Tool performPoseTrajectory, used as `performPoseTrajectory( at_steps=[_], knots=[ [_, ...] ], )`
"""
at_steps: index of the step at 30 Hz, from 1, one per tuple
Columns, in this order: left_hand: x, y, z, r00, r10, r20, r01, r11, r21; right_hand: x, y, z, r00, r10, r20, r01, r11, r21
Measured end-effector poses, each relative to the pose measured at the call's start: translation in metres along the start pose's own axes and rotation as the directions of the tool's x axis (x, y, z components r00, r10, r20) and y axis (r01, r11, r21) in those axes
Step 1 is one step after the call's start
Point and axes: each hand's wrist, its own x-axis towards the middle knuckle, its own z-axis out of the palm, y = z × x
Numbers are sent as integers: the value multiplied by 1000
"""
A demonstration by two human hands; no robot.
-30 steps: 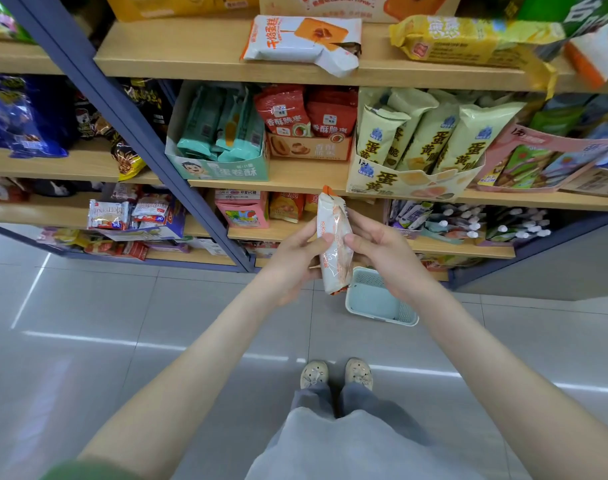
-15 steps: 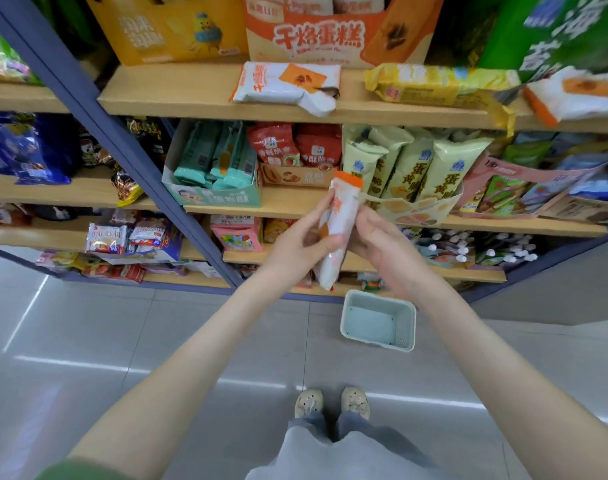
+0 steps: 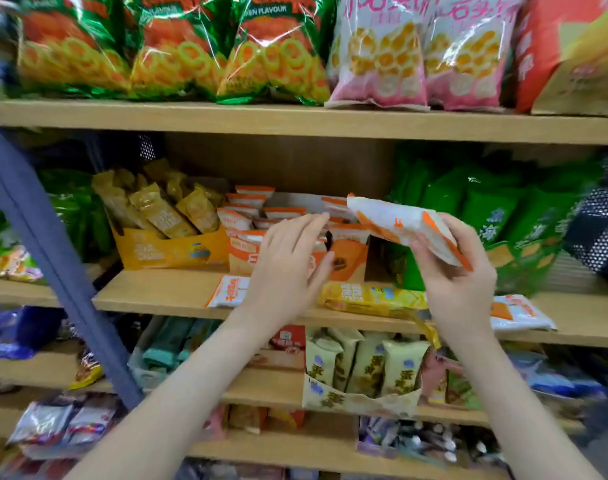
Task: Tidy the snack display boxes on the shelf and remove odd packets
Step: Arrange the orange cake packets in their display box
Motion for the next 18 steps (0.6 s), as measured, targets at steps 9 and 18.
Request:
performPoseTrajectory(
  at_steps=[9,18],
  knots=[
    [48,-74,39,905,-6,425,-109,963,245,47,54,38,995,95,12,-95,993,66],
    [45,-91,45,876,-37,482,-104,959,262,62,81,39,950,119,288,-79,986,-148]
  ],
)
